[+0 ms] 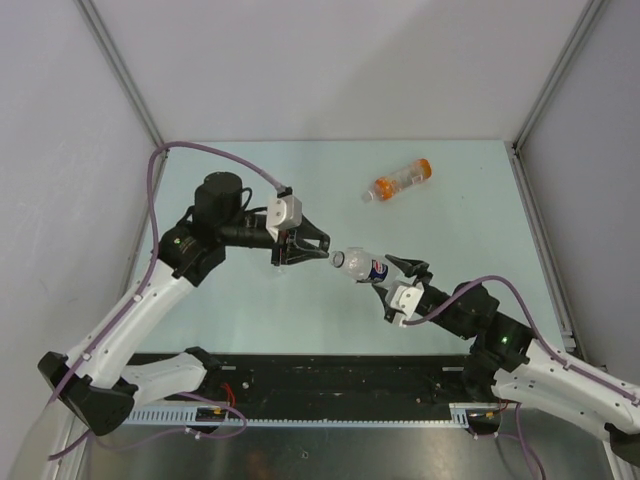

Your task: Screw on the bottle caps

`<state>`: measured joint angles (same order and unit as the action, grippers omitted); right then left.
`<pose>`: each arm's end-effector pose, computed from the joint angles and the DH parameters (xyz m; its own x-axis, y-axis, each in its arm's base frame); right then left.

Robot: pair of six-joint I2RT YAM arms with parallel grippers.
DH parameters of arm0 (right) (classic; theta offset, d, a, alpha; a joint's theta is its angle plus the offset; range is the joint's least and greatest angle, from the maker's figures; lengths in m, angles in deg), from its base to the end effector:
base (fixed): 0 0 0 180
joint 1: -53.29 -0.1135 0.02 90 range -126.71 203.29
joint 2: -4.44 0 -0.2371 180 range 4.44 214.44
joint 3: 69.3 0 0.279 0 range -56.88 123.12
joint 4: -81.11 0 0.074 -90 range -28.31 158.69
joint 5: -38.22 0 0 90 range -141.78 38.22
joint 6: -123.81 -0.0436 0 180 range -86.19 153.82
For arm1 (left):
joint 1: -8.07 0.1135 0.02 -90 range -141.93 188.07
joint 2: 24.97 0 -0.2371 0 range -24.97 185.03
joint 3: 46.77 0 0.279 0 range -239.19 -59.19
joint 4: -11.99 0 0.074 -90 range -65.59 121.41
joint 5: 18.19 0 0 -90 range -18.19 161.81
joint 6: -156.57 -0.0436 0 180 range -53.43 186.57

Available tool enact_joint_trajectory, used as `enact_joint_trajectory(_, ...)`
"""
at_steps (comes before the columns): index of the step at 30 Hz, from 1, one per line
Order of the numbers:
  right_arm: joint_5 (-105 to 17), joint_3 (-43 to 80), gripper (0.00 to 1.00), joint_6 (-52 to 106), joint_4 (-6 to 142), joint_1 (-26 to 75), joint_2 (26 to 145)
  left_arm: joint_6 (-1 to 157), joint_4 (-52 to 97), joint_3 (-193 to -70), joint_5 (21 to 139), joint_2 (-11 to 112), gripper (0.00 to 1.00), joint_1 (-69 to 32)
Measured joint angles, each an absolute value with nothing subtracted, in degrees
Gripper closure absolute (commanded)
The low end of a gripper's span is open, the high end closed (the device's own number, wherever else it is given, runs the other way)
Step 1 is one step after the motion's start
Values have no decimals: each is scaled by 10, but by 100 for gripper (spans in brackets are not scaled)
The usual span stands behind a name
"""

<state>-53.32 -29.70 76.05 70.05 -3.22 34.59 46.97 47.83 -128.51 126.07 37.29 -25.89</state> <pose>0.1156 0.1726 0.2751 0.5390 -0.4032 -0.7395 -0.6167 0.4092 -0.6725 0.2026 -0.1791 0.3884 0.1061 0.1648 -0.9806 0.9943 -0.0062 0.1065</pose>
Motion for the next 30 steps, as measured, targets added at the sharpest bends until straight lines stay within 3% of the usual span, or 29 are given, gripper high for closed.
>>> enact_joint_trajectory(13, -548, -297, 100, 787, 687, -40, 396, 359, 623, -1285, 1171, 386, 100, -259)
enact_joint_trajectory(30, -518, -297, 100, 798, 753, -39, 439, 346, 653, -1290, 1200, 392, 100, -259)
